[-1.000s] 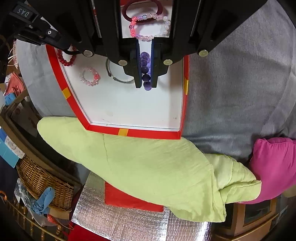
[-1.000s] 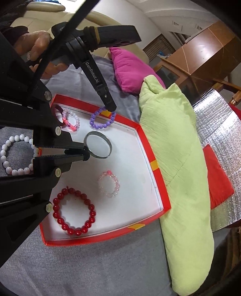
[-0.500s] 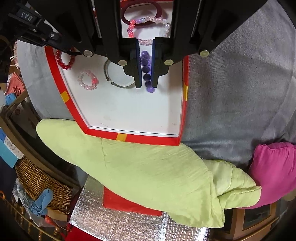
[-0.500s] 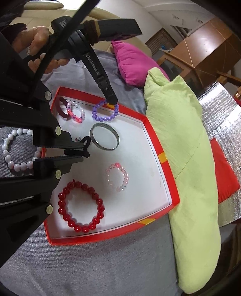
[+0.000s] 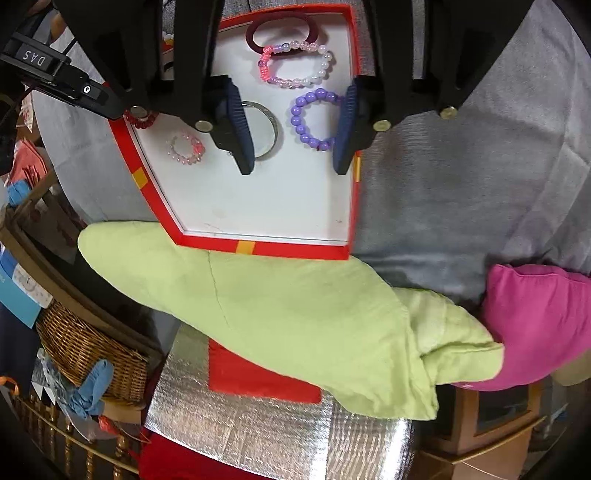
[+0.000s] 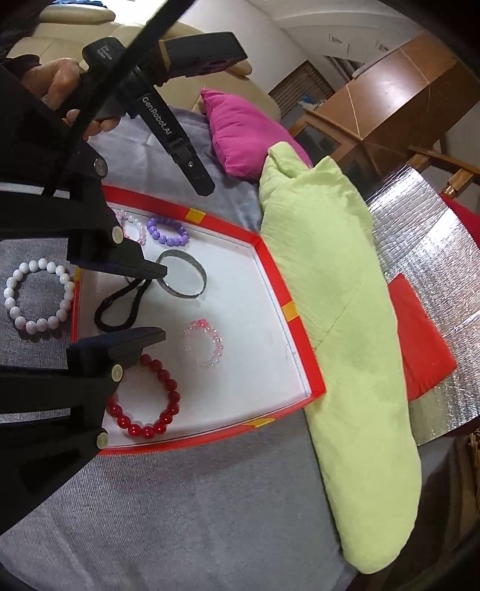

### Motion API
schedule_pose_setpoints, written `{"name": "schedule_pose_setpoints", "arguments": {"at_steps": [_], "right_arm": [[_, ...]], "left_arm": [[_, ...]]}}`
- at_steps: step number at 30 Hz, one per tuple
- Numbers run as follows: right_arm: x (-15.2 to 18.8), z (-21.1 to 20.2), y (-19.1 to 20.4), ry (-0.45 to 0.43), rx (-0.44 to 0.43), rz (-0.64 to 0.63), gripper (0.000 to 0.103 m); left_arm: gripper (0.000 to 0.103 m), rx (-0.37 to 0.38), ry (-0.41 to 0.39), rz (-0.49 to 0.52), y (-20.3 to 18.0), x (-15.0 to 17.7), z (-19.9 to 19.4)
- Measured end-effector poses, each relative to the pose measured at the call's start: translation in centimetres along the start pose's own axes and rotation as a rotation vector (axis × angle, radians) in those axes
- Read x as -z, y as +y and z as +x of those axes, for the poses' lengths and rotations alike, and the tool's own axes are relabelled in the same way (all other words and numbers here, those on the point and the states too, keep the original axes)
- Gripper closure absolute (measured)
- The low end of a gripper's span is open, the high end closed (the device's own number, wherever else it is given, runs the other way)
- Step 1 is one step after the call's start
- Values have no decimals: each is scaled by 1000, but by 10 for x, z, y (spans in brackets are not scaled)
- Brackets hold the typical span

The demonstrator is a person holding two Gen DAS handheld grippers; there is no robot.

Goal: Organize jewelry
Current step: 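Lower both held items into the red box and open both tools, then withdraw both open tools from the box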

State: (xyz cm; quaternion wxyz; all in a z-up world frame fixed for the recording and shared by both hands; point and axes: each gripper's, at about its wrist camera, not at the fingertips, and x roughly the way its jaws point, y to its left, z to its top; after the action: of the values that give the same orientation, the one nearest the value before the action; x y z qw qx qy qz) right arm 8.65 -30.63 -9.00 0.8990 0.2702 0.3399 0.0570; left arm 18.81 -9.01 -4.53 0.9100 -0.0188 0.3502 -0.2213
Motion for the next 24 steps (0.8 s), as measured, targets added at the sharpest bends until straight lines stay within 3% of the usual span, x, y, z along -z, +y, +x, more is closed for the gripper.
{"name": "schedule_pose_setpoints", "arguments": {"at_steps": [6,24], "right_arm": [[3,-12,8,-6,-22,-29,73],[34,-49,29,-10,-29,-124,73]], "left_arm": [[40,-49,-23,-1,1,7,-18],[27,-240,-62,53,2,56,-88]]}}
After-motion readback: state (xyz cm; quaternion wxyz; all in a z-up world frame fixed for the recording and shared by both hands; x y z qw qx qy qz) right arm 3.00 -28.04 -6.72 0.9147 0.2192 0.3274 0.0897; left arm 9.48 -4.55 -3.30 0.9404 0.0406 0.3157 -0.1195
